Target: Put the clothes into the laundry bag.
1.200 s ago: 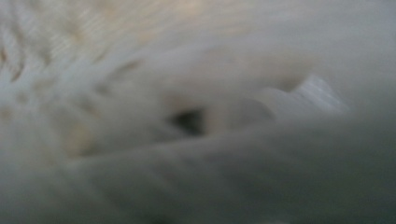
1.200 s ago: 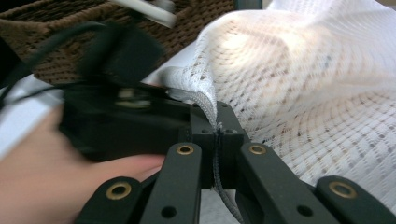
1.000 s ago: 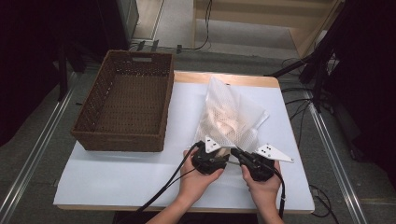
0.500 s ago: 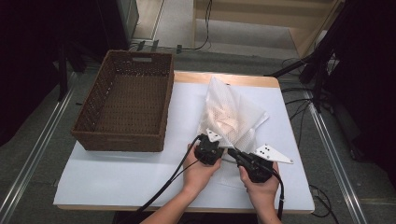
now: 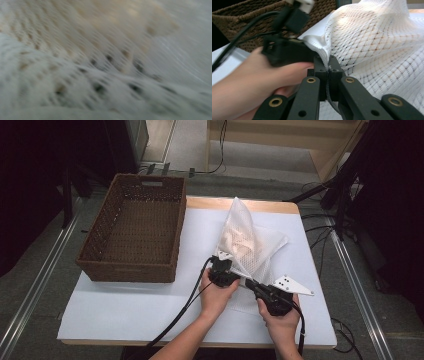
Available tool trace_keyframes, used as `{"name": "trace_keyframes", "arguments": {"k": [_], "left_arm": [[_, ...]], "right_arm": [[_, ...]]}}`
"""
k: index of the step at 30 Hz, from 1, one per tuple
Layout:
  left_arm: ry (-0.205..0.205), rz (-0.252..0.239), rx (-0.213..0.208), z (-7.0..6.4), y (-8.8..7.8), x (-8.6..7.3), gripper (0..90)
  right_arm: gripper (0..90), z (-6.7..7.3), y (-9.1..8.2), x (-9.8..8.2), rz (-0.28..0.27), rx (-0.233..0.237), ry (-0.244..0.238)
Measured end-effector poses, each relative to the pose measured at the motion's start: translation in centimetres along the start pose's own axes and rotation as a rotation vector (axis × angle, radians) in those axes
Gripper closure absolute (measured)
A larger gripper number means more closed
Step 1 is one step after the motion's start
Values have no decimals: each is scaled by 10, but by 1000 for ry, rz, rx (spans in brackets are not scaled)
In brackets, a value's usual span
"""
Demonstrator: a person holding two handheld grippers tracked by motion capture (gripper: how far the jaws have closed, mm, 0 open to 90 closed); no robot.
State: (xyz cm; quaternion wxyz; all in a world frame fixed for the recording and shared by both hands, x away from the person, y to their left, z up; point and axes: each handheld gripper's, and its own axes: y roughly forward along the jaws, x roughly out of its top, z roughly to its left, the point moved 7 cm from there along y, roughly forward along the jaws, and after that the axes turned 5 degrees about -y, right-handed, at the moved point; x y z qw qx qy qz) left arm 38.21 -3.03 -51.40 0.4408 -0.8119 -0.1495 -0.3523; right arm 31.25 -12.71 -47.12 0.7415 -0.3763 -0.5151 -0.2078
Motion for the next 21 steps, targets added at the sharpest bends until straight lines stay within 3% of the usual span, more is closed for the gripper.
{"name": "trace_keyframes", "arguments": {"k": [2, 4, 7, 9, 10, 11, 12, 14, 15, 16, 17, 19, 21], "left_arm": [[61, -29, 9, -3, -13, -4, 570], [97, -44, 2, -4, -25, -8, 535], [132, -61, 43, 4, -33, -13, 563], [133, -28, 61, 10, -29, -16, 599], [127, -18, 53, 10, -27, -17, 626], [130, -11, 45, 9, -25, -17, 710], [134, -2, 48, 8, -22, -18, 710], [127, 65, 50, 5, -13, -23, 730], [133, 60, 47, 4, -12, -23, 708], [141, 71, 68, 1, -12, -23, 610], [143, 71, 76, -1, -13, -23, 610], [170, 59, 92, -4, -16, -24, 466], [200, 57, 122, -4, -15, -27, 396]], "right_arm": [[896, -4, -1, 0, -4, -6, 16], [896, -8, -2, 1, -6, -14, 24], [896, -9, -2, 2, -10, -19, 25], [896, -9, -2, 2, -8, -19, 28], [896, -9, -1, 3, -9, -20, 30], [896, -7, 0, 3, -8, -17, 24], [896, -7, 0, 3, -8, -17, 24], [896, -5, 1, 2, -5, -16, 19], [896, -5, 1, 2, -4, -16, 15], [896, -6, 0, 2, -5, -15, 18], [896, -6, 0, 2, -5, -15, 18], [896, -8, -1, 3, -10, -19, 20], [896, -12, -3, 2, -12, -22, 27]]}}
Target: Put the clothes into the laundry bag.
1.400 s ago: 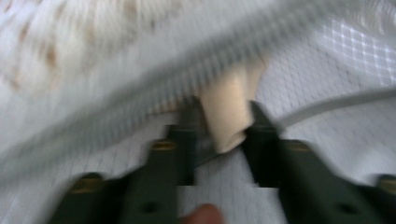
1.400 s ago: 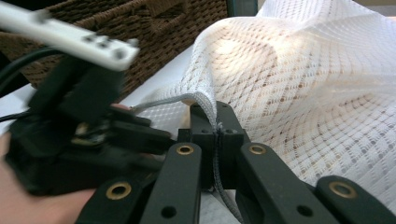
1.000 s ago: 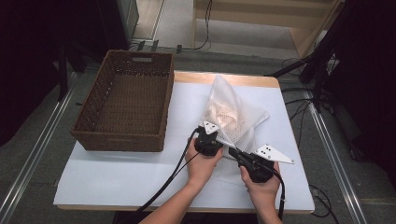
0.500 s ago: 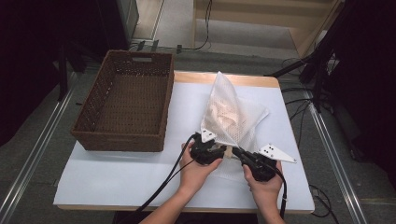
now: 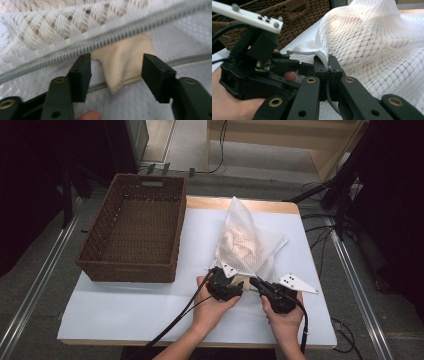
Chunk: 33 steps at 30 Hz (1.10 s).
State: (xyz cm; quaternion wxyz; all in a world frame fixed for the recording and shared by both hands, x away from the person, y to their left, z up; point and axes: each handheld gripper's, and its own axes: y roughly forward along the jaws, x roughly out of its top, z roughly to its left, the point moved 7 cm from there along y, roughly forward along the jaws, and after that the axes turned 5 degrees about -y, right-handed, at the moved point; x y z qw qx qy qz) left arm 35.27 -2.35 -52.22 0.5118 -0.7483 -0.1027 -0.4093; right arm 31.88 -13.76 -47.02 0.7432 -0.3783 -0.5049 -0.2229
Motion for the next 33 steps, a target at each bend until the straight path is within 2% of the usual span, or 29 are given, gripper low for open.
{"name": "trace_keyframes", "arguments": {"k": [1, 2, 3, 4, 5, 6, 7, 8, 9, 10, 13, 14, 15, 16, 17, 18, 20, 21, 23, 24, 26, 28, 29, 30, 31, 33], "left_arm": [[-8, 4, -10, 0, 3, -1, 396], [2, 0, -5, 0, 4, 0, 399], [1, -1, -9, -2, 5, 1, 432], [-1, 4, -27, -4, 7, 3, 566], [2, 7, -38, -5, 8, 4, 566], [9, 10, -44, -8, 10, 5, 622], [-8, 8, -69, -9, 13, 7, 710], [-88, 7, -122, -7, 18, 11, 841], [-88, 7, -122, -7, 18, 11, 852], [-121, 10, -143, -5, 20, 13, 852], [-146, -12, -147, -2, 22, 18, 860], [-155, -26, -151, -1, 22, 20, 860], [-189, -72, -168, 1, 22, 27, 861], [-189, -72, -168, 1, 22, 27, 861], [-208, -103, -176, 3, 21, 31, 861], [-232, -132, -180, 6, 21, 35, 862], [-292, -156, -194, 11, 24, 39, 862], [-325, -177, -182, 14, 27, 42, 862], [-335, -198, -161, 15, 30, 44, 862], [-340, -190, -161, 14, 33, 44, 859], [-324, -161, -170, 13, 37, 43, 853], [-307, -105, -214, 11, 36, 40, 807], [-276, -78, -219, 10, 34, 37, 666], [-221, -48, -208, 9, 27, 32, 666], [-183, -44, -195, 10, 21, 29, 607], [-147, -64, -195, 12, 3, 24, 554]], "right_arm": [[896, 0, 0, 0, 0, 0, 0], [896, -1, 0, 0, 1, -1, 3], [896, -1, 1, 0, 1, 0, 4], [896, 1, 1, 0, -1, 4, 5], [896, 1, 1, 0, -1, 4, 5], [896, 2, 1, 0, 1, 6, 0], [896, 4, 1, 1, 0, 8, 0], [896, 7, 2, 1, 0, 13, -3], [896, 7, 2, 1, 0, 13, -3], [896, 9, 2, 1, -1, 15, -3], [896, 12, 2, 1, 1, 19, -9], [896, 13, 2, 0, 2, 19, -9], [896, 13, 2, -2, 5, 20, -4], [896, 13, 2, -2, 5, 20, -4], [896, 13, 2, -3, 6, 22, -4], [896, 14, 2, -4, 8, 27, 4], [896, 15, 3, -6, 12, 25, -1], [896, 16, 4, -7, 15, 27, -4], [898, 20, 6, -10, 33, 37, -11], [899, 21, 8, -16, 63, 22, -30], [899, 20, 8, -18, 69, 18, -29], [899, 16, 9, -23, 78, 11, -18], [899, 11, 9, -25, 74, 5, -9], [899, 11, 9, -25, 74, 5, -9], [899, 8, 8, -25, 69, 1, 1], [898, 4, 7, -23, 55, -5, 7]]}}
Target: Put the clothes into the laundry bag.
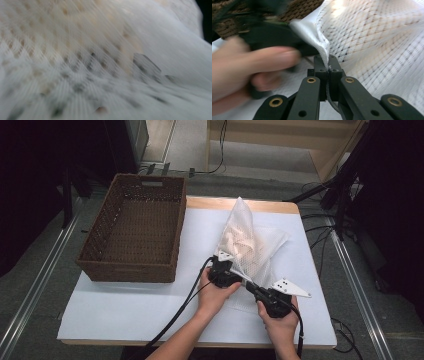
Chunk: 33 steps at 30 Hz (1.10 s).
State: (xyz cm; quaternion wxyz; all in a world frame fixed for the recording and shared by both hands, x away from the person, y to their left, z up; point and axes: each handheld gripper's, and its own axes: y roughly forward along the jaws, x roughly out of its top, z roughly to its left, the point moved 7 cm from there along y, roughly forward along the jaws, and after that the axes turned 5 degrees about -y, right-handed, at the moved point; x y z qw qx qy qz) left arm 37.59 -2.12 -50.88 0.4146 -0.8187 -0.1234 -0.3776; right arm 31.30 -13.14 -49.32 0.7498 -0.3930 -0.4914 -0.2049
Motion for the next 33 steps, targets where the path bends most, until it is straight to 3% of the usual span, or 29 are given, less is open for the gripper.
{"name": "trace_keyframes", "arguments": {"k": [2, 7, 9, 12, 16, 19, 20, 22, 24, 25, 31, 33], "left_arm": [[18, -29, -15, 1, -21, -3, 529], [111, -89, 52, 11, -69, -21, 471], [128, -114, 89, 19, -81, -29, 458], [101, -82, 139, 36, -85, -40, 417], [36, -42, 231, 58, -83, -48, 376], [12, -11, 210, 60, -80, -50, 354], [18, -12, 205, 59, -80, -50, 395], [23, 10, 181, 56, -79, -53, 556], [10, 45, 128, 53, -79, -57, 819], [7, 56, 109, 51, -80, -58, 895], [22, 103, 46, 44, -91, -68, 900], [-4, 119, 4, 44, -98, -74, 900]], "right_arm": [[898, -3, -1, 1, -7, -10, 5], [897, -5, -2, 4, -18, -12, 6], [897, -5, -2, 4, -19, -12, 9], [898, -5, -1, 4, -17, -10, 11], [897, -3, -1, 5, -18, -10, 5], [897, -2, -1, 5, -18, -11, 2], [897, -2, -1, 5, -17, -10, 3], [897, -2, 0, 4, -13, -7, 3], [897, -2, 0, 4, -10, -3, 1], [897, -1, -1, 4, -12, -1, 0], [897, 5, -6, 5, -13, 13, -2], [897, 11, -7, 3, -4, 22, -14]]}}
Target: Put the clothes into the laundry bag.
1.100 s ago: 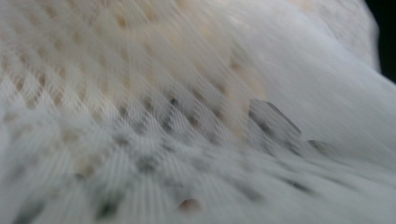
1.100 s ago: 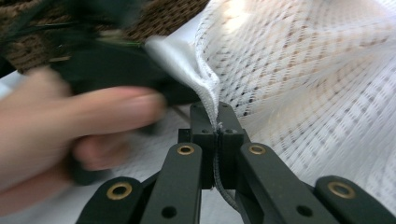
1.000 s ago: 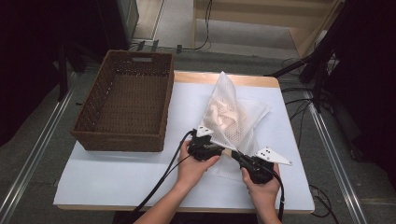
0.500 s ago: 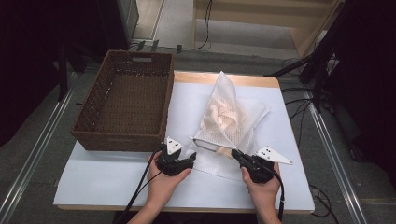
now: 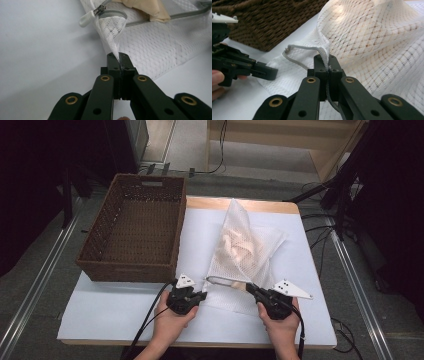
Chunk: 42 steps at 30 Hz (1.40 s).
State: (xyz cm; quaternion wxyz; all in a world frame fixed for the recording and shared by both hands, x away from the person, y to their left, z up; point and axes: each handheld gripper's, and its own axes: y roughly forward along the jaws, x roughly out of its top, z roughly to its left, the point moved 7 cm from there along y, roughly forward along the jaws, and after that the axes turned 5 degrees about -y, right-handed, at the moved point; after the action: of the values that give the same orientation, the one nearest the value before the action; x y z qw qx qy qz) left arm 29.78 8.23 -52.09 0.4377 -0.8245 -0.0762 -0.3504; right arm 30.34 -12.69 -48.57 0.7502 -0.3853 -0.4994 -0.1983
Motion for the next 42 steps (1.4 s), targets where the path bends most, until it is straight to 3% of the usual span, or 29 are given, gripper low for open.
{"name": "trace_keyframes", "arguments": {"k": [1, 4, 7, 8, 9, 10, 11, 16, 18, 21, 26, 29, 31, 34, 37, 40, 42], "left_arm": [[-10, 3, -14, 0, -4, -4, 900], [11, 8, -11, 2, -16, -18, 900], [6, -43, 0, 3, -25, -23, 900], [2, -69, 12, 3, -28, -22, 859], [-3, -100, 22, 2, -30, -18, 751], [-12, -127, 11, -1, -33, -14, 661], [-11, -140, -7, -6, -35, -10, 634], [83, -182, 12, -36, -36, 8, 501], [118, -162, 13, -47, -25, 11, 514], [138, -102, 6, -57, 2, 13, 561], [131, -34, 24, -65, 44, 17, 524], [134, -21, 69, -67, 62, 21, 499], [131, -30, 86, -69, 67, 25, 506], [122, -33, 109, -72, 72, 28, 604], [154, -34, 128, -74, 76, 30, 714], [127, -42, 111, -71, 79, 35, 851], [94, -53, 95, -68, 82, 40, 864]], "right_arm": [[897, 3, -1, -2, 6, 6, -9], [897, 11, -5, -5, 16, 25, -25], [897, 19, -8, -8, 25, 41, -32], [897, 21, -7, -8, 28, 41, -34], [897, 22, -6, -8, 27, 44, -36], [897, 23, -5, -8, 29, 44, -33], [897, 24, -4, -8, 28, 41, -33], [897, 24, -5, -4, 15, 40, -33], [897, 21, -5, -3, 8, 35, -26], [897, 19, -6, -1, 2, 34, -23], [897, 16, -7, 1, -5, 29, -18], [896, 14, -8, 1, -7, 28, -12], [896, 12, -7, 1, -11, 25, -11], [896, 11, -7, 1, -11, 25, -14], [896, 13, -7, 1, -12, 28, -11], [896, 15, -6, 1, -13, 32, -15], [896, 17, -7, 1, -22, 27, -16]]}}
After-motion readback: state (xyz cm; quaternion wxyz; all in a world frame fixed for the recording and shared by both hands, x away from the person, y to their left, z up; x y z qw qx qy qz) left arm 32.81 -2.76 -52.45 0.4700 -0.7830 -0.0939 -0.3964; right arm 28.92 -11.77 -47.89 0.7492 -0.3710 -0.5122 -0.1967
